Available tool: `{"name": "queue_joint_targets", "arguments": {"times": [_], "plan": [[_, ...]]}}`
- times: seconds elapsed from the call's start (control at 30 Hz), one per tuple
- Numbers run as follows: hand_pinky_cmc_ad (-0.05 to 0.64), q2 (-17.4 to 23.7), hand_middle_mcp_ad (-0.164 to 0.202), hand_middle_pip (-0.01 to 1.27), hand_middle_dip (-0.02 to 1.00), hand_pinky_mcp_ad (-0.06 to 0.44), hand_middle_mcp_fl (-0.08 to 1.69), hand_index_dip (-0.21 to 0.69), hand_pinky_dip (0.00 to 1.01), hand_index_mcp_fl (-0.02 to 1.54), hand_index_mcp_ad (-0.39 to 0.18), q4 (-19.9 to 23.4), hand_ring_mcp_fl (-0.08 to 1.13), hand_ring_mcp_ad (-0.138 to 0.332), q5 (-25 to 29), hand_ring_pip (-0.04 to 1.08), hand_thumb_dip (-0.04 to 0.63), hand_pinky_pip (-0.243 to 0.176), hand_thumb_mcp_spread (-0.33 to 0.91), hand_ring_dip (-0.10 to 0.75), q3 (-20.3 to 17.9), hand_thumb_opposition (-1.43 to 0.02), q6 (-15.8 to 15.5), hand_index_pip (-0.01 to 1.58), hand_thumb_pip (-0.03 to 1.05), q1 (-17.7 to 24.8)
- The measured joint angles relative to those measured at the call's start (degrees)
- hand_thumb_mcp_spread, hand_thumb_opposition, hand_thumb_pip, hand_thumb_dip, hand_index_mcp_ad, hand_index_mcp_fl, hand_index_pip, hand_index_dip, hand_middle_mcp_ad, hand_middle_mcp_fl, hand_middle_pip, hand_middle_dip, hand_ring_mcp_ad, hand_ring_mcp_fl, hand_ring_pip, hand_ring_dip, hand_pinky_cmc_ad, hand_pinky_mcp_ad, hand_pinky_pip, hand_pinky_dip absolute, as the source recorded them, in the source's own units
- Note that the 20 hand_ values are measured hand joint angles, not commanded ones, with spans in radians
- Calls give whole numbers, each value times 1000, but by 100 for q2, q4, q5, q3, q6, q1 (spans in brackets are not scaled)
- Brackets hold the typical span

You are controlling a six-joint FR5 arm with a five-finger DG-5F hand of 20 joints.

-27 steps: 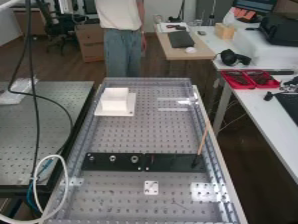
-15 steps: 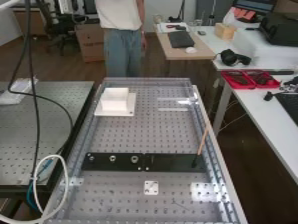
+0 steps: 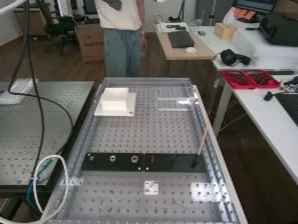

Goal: Grab the larger nut and place it in the white container

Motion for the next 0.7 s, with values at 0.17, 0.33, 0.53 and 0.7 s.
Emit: {"name": "queue_joint_targets", "arguments": {"times": [0.17, 0.33, 0.53, 0.7], "plan": [[278, 16, 87, 138, 138, 213, 5, -33, 367, 37, -24, 29, 17, 201, 16, 93, 16, -91, 185, 37, -41, -730, 17, 89, 415, 0], [278, 29, 87, 138, 140, 215, 2, -33, 372, 37, -24, 47, 17, 202, 40, 93, 16, -91, 176, 37, -75, -730, 29, 89, 415, 1], [278, 41, 87, 138, 140, 215, 5, -33, 372, 37, -24, 77, 17, 202, 135, 89, 28, -91, 180, 37, -167, -738, 32, 89, 415, 12], [278, 74, 87, 138, 140, 215, 2, -33, 370, 37, -24, 243, 17, 202, 284, 89, 31, -101, 180, 37, -381, -740, 66, 89, 415, 24]]}}
